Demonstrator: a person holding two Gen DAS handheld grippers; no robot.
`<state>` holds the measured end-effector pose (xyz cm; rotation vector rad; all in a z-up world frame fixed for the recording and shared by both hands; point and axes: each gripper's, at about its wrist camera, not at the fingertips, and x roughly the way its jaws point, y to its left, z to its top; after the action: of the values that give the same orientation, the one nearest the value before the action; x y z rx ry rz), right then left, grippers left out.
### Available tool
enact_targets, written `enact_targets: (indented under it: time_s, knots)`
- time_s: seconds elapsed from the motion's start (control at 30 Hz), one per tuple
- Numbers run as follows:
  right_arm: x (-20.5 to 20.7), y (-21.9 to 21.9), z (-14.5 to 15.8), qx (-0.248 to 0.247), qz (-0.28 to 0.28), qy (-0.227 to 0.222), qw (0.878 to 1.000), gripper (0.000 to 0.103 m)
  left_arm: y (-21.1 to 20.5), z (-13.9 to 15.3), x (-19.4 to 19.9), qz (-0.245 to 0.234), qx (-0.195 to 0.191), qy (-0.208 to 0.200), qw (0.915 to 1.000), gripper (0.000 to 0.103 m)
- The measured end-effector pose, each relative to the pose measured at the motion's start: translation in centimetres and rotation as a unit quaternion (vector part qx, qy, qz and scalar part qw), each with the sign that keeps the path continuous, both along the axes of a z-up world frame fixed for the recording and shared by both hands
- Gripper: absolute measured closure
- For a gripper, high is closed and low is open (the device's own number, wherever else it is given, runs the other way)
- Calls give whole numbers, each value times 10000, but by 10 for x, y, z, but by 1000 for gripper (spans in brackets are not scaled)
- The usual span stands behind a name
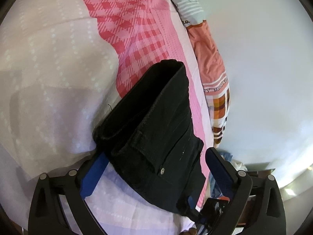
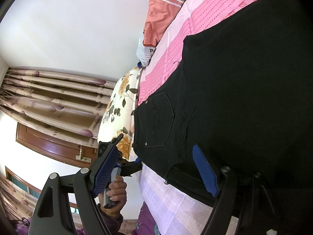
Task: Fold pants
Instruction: 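Grasp the black jeans edge with the left gripper and lift it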
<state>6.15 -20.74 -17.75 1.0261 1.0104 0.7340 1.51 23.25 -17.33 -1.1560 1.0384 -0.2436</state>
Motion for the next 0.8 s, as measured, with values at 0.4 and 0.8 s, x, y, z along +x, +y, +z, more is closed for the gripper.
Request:
enact_targets:
  time_s: [0.4, 0.8]
  knots:
    - [-1, 1, 0, 1, -34, -19, 10000, 28, 15, -3, 6, 555, -275, 572, 9964, 5]
    - [-2, 0, 0, 18, -32, -18, 10000, 28, 6, -3, 3, 215, -355, -233, 9989, 1]
